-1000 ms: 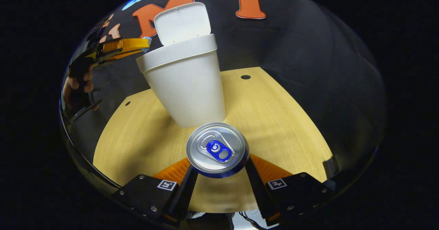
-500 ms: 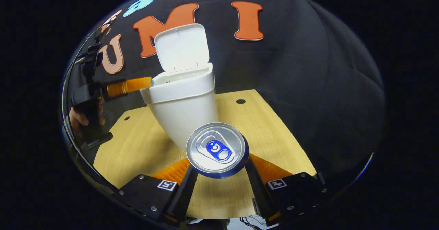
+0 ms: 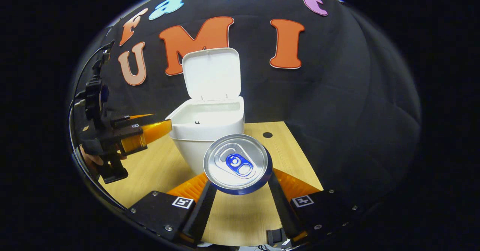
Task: Press the lid of the desktop garbage bin to open it, pick up the crumpled paper on the desktop and throw it into the bin, then pick up the pop can on the desktop and drop it into the bin, and finally close the garbage bin lid.
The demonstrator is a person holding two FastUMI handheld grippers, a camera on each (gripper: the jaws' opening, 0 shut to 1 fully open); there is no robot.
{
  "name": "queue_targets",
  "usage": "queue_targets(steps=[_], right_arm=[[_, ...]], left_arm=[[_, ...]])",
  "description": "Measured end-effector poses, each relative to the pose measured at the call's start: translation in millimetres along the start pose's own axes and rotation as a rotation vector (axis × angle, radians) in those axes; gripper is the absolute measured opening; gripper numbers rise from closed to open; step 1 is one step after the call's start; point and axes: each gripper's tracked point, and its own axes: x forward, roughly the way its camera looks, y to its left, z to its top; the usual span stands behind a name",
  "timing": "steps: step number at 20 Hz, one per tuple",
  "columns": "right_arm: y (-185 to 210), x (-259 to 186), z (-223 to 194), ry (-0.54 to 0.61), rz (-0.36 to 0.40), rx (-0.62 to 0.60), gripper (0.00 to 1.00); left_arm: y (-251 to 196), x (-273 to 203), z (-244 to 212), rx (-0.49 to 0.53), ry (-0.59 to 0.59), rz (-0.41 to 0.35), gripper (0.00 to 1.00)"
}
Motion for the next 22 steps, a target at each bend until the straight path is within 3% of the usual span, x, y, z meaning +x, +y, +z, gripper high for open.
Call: queue_targets(steps=[5,15,16,17,22], right_arm=[[-3,3,45,-0.045,0.027,-0.017,0.8],[4,21,117,-0.137,0.078,-0.095,0.8],[7,24,121,-0.139,0.082,-0.1,0.75],[9,28,125,-0.144,0.088,-0.105,0.8],[22,51,130,-0.113,0.12,-0.135,0.8]], left_arm=[[13,-11,-6,0.021,0.004,0.051,0.95],[47,-39,-28,-0.033,0.065,0.192,0.96],[51,-42,-29,-0.036,0.068,0.206,0.96],[54,-44,-30,-0.04,0.07,0.219,0.96],[72,-58,-37,-0.024,0.076,0.295,0.96]])
